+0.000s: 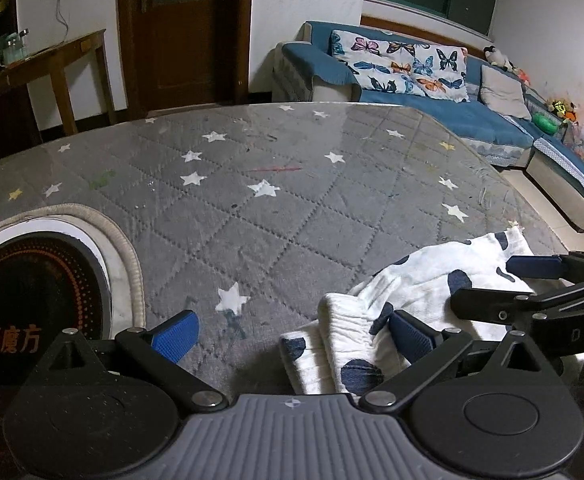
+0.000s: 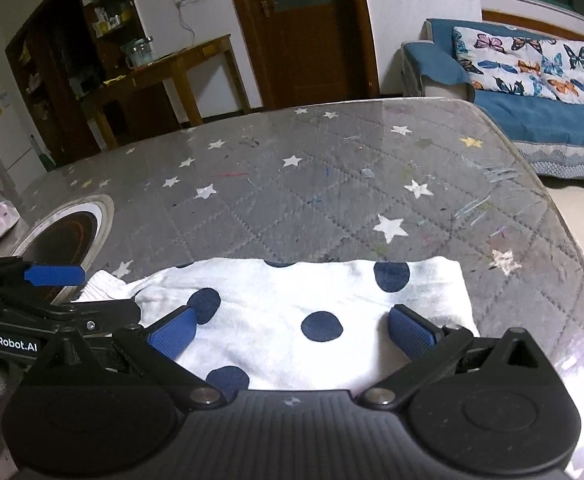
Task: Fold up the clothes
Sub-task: 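Open both grippers and release the folded polka-dot trousers onto the table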
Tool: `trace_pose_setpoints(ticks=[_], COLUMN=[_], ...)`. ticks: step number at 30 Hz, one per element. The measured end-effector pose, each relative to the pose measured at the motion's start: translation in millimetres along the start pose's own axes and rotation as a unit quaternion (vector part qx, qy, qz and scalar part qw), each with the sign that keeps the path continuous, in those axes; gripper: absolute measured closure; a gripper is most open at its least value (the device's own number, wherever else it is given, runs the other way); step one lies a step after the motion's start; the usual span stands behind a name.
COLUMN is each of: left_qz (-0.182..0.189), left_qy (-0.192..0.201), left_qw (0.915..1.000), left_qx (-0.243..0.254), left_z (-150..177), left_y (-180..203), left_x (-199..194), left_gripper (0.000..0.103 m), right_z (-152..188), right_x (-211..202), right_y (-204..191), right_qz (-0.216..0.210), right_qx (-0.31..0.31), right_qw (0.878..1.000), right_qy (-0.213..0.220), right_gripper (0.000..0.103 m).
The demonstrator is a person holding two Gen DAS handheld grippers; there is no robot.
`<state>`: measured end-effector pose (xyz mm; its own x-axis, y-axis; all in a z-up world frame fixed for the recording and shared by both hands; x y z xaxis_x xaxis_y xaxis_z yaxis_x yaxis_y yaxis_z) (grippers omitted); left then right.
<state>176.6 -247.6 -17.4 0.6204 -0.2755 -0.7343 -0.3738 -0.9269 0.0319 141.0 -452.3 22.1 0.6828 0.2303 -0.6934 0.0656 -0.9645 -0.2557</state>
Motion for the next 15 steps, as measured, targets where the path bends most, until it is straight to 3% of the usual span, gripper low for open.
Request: trace_pose_setpoints(ticks=[15], left_qz=[-0.003], left_qy=[0.002], left_qw=[1.0000], left_qx=[-0.001], left_z=[1.7], left_y=[-1.0], left_x=[0.7], left_gripper=[0.000], right_z=[-1.1], right_x=[-7.1], right_y=[-12.0], right_qz=[0.034], right_qx=[-0.039], right_qw=[0.999], right_qy=[0.015], right_gripper=[0.000])
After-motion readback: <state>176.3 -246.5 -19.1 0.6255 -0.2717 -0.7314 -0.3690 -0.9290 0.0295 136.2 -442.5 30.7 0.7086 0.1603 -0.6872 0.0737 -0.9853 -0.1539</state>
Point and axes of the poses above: each gripper's, at about its wrist camera, not at the fingertips, and x roughly the way its jaws point, y to its right, z to its underside, the point moved 7 cm from there along x, roughly the way its jaws point, and after that the axes turned 3 degrees about x, right-handed, at the moved point
